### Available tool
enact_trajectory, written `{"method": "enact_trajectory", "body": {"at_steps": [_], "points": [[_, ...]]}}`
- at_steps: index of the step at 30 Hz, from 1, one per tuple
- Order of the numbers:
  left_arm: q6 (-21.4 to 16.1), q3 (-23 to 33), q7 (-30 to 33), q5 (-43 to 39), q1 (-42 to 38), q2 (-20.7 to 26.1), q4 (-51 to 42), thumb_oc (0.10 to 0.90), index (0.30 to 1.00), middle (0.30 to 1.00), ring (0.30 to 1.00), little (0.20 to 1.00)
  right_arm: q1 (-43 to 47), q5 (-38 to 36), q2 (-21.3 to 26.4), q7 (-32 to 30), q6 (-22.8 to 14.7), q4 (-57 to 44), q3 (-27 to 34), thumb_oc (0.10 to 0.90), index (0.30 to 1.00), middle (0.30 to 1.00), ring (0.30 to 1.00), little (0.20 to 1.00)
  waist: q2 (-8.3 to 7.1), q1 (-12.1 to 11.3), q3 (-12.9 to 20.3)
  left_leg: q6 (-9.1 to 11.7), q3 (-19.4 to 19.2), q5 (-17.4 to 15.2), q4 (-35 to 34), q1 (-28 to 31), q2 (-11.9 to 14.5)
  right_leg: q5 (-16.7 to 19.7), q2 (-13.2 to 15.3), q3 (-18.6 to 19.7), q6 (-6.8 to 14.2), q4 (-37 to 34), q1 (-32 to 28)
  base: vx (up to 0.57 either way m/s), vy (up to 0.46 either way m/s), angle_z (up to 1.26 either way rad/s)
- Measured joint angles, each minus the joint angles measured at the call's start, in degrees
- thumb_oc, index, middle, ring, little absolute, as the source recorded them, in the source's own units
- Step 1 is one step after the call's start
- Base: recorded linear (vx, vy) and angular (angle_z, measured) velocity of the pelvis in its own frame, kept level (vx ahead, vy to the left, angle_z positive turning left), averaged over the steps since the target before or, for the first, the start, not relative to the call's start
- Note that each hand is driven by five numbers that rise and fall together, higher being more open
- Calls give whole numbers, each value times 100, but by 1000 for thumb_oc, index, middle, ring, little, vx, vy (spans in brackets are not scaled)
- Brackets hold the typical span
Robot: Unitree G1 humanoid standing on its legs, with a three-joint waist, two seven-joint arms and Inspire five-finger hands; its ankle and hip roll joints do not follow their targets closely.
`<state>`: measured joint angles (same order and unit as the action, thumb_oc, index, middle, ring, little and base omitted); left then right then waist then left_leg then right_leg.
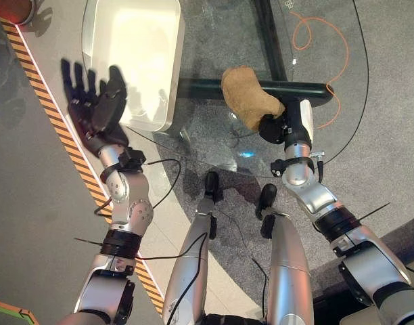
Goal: Wipe the table with a cloth and put it in the basket.
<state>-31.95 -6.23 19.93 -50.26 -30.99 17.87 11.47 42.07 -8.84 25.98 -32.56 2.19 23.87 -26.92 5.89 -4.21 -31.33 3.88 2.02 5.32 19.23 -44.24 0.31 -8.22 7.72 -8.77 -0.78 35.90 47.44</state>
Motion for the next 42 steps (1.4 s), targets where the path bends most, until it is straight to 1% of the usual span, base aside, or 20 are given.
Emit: {"method": "enact_trajectory", "body": {"at_steps": [2, 3, 6, 7, 10, 13, 17, 24, 27, 31, 34, 42], "points": [[161, -13, -462, -246, 50, -106, -187, 800, 900, 900, 900, 900, -223, 35, -27, 40, -90, -274, 67, 100, 300, 300, 300, 200, -3, 76, 0, -1, 0, -5, 4, -2, 0, 0, 0, 4, 1, -4, -3, 1, 0, -2], [180, -12, -566, -308, 77, -139, -199, 800, 900, 900, 900, 900, -271, 70, -59, 51, -130, -326, 71, 100, 300, 300, 300, 200, -5, 100, 0, -1, 0, -5, 5, -2, 0, 0, 0, 7, 1, -4, -4, 0, 0, 0], [453, -17, -1302, -932, 266, -250, -215, 800, 900, 900, 900, 900, -536, 257, -154, 215, -297, -626, 172, 100, 300, 300, 300, 200, -29, 197, -6, -12, -2, -14, 13, -2, 12, -1, -13, 15, 0, -18, 1, 0, 0, 0], [545, -9, -1536, -1207, 302, -301, -218, 800, 900, 900, 900, 900, -577, 267, -152, 289, -321, -697, 183, 100, 300, 300, 300, 200, -36, 218, -6, -48, -5, -41, 11, -2, 16, -4, -17, 17, 3, -20, 4, 0, 0, 0], [800, -13, -1996, -1727, 383, -404, -221, 800, 900, 900, 900, 900, -590, 331, -196, 436, -393, -774, 177, 100, 300, 300, 300, 200, -74, 287, -10, -48, -13, -42, 13, -2, 20, -16, -35, 46, 19, -25, 9, 3, 5, -1], [1114, -27, -2364, -2147, 380, -413, -221, 800, 900, 900, 900, 900, -600, 395, -227, 544, -436, -973, 180, 100, 300, 300, 300, 200, -153, 313, -11, -51, -84, -44, 10, -6, 33, -13, -57, 120, 44, -23, 54, 8, 10, -9], [1306, -141, -2580, -2214, 341, -403, -223, 800, 900, 900, 900, 900, -603, 440, -225, 550, -484, -1326, 191, 100, 300, 300, 300, 200, -164, 380, -13, -54, -103, -46, 32, -37, 37, 5, -60, 128, 27, -26, 74, 1, 1, -1], [1557, -210, -2593, -2215, 308, -400, -300, 800, 900, 900, 900, 900, -603, 513, -227, 549, -558, -1810, 282, 100, 300, 300, 300, 200, -169, 436, -13, -44, -123, -71, 104, -71, 51, 34, -74, 136, 44, -18, 68, 0, 0, 0], [1598, -208, -2601, -2215, 264, -399, -300, 800, 900, 900, 900, 900, -603, 547, -226, 549, -607, -1812, 313, 100, 300, 300, 300, 200, -171, 430, -13, -49, -123, -75, 125, -70, 51, 38, -74, 136, 47, -17, 59, 0, 0, 0], [1819, -215, -2609, -2215, 225, -393, -353, 800, 900, 900, 900, 900, -606, 547, -225, 550, -607, -1814, 312, 100, 300, 300, 300, 200, -172, 438, -12, -61, -125, -97, 183, -69, 53, 52, -76, 137, 57, -27, 32, 0, 0, 0], [1916, -215, -2757, -2216, 223, -377, -368, 800, 900, 900, 900, 900, -607, 546, -225, 627, -607, -1816, 309, 100, 300, 300, 300, 200, -173, 437, -12, -78, -130, -109, 182, -69, 52, 49, -76, 142, 61, -56, 34, 0, 0, 0], [1966, -223, -2832, -2229, 223, -377, -369, 800, 900, 900, 900, 900, -607, 546, -225, 857, -606, -1816, 270, 100, 300, 300, 300, 200, -175, 439, -13, -71, -136, -109, 174, -70, 54, 49, -81, 138, 65, -74, 36, 0, 0, 0]]}}
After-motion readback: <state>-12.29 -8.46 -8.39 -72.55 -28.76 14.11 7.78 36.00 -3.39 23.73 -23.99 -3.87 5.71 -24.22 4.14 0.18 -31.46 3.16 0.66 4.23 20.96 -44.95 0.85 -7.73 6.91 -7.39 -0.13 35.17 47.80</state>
